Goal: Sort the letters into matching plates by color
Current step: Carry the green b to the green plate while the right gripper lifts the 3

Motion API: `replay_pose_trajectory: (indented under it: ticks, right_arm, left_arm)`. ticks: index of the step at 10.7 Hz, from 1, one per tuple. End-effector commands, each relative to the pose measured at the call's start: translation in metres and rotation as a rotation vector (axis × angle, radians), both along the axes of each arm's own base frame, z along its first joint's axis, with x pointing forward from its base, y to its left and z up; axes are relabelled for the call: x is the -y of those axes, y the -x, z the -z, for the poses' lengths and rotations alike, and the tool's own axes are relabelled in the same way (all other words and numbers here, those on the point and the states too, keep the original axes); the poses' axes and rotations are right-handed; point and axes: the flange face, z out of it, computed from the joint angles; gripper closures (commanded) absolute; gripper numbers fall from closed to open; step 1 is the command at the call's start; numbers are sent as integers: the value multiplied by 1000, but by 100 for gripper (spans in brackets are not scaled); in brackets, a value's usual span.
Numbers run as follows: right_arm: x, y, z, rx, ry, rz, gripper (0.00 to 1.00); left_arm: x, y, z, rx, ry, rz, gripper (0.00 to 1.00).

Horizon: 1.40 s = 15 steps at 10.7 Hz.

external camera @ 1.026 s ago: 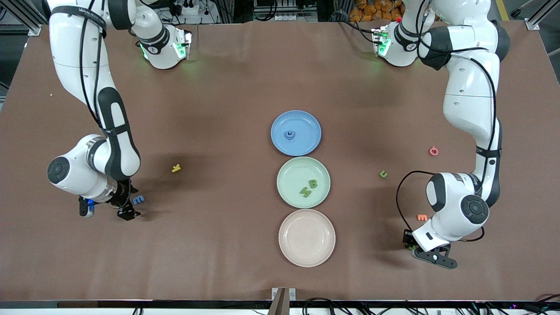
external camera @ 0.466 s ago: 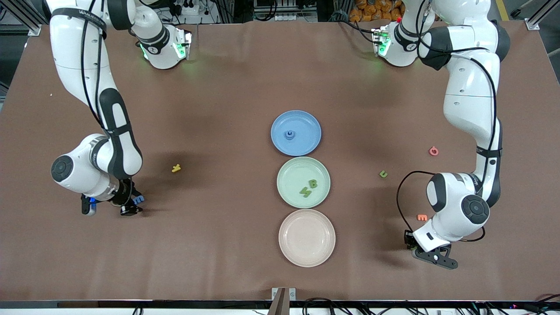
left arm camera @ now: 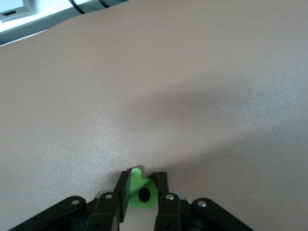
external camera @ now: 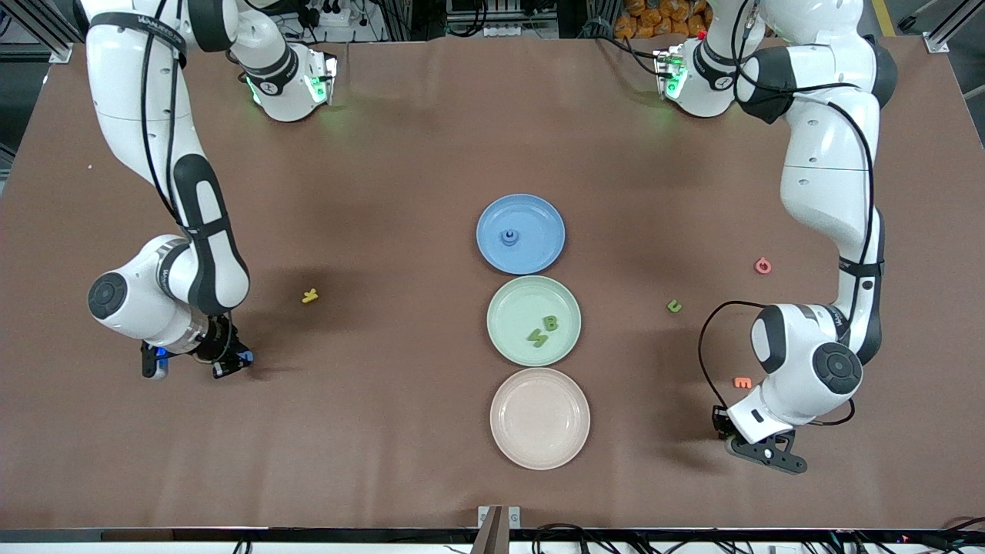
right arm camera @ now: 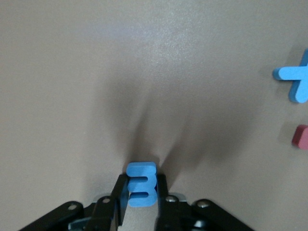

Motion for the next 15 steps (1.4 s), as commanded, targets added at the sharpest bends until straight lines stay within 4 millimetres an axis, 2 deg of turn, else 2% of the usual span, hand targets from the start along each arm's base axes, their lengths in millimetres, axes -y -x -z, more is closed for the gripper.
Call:
replay_pose_trajectory:
  ticks: [1,3,5,8,10,11,12,13,14,15]
  right_arm:
    - [1,4,8,-2,-12,-15,80]
    - [0,5,11,-4,-9,-40,82]
    - [0,6,13,-9,-1,-114,84]
    - [-8,1,-3,25,5,-497,84]
    - [-22,-11,-20,70,39,-720,81]
    - [-36,-16,-25,68,74,-842,76]
    - [-43,-20,-32,64,109,-904,74]
    - [-64,-22,-39,63,121,-970,74]
    - [-75,-23,-48,63,135,-1018,74]
    - [-96,-23,-54,57,146,-1074,72]
  left_arm:
    - [1,-3,-6,10,3,14,81]
    - [5,-2,-20,-6,8,13,82]
    - [29,0,-42,-9,6,37,84]
    - [64,12,-83,-90,20,10,83]
    - [110,27,-100,-149,44,-90,82]
    - [146,38,-105,-167,52,-126,82]
    - [180,50,-105,-185,62,-181,82]
    - [219,64,-103,-198,73,-243,82]
    - [258,81,-99,-209,83,-296,82]
    - [290,97,-91,-223,88,-342,82]
